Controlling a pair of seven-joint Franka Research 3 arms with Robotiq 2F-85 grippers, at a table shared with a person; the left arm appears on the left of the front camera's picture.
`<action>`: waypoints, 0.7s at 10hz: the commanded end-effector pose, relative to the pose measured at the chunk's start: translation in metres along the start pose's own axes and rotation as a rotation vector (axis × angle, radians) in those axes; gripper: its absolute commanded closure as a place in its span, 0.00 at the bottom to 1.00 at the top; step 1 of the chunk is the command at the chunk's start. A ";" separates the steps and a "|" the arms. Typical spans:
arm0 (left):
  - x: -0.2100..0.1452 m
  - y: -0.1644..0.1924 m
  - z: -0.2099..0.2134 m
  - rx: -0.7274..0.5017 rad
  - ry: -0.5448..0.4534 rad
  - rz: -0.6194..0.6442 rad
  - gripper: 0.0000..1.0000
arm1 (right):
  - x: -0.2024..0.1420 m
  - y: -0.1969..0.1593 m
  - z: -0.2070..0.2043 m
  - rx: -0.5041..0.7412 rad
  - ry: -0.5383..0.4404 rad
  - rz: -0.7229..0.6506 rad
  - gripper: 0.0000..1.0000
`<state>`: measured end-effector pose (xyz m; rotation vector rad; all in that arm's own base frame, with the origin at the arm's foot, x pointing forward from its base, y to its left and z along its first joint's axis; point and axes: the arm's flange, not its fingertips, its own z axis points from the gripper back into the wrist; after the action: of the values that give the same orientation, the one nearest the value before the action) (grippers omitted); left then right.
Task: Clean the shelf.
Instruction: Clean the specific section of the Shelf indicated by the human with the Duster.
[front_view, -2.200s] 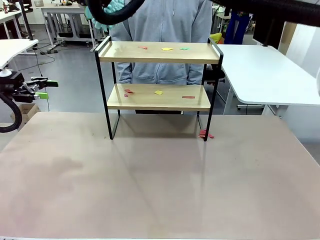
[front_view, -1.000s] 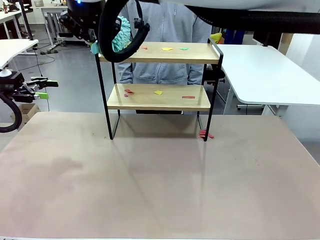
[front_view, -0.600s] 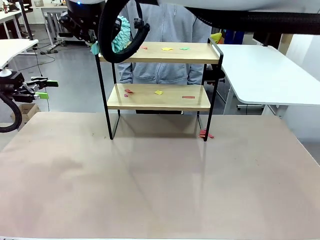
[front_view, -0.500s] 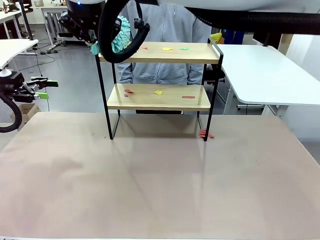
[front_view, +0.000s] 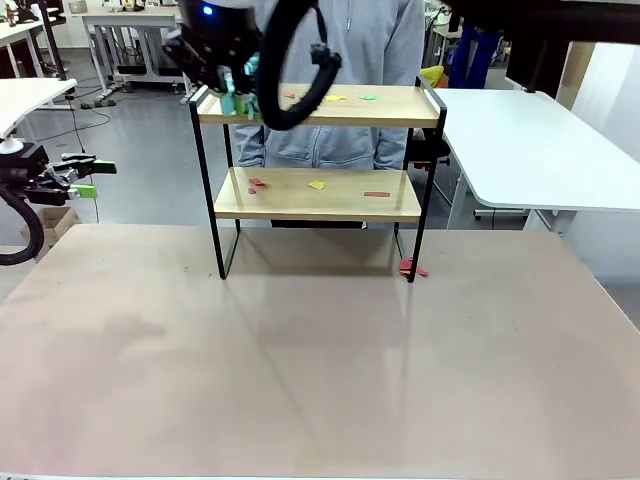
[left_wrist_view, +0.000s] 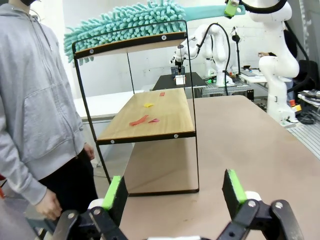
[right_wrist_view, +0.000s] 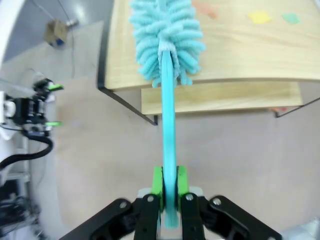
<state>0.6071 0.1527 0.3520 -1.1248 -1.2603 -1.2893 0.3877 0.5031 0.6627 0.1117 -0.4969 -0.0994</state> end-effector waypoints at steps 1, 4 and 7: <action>0.004 -0.001 0.000 0.000 -0.002 -0.007 0.00 | -0.021 -0.061 -0.002 0.048 0.018 0.009 0.86; 0.004 -0.001 0.000 0.000 -0.002 -0.007 0.00 | -0.015 -0.111 -0.001 0.033 0.026 -0.030 0.86; 0.004 -0.001 0.000 0.000 -0.002 -0.007 0.00 | -0.002 -0.154 0.003 0.028 0.032 -0.097 0.86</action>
<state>0.6072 0.1527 0.3524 -1.1242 -1.2606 -1.2899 0.3788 0.3714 0.6518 0.1391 -0.4724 -0.1850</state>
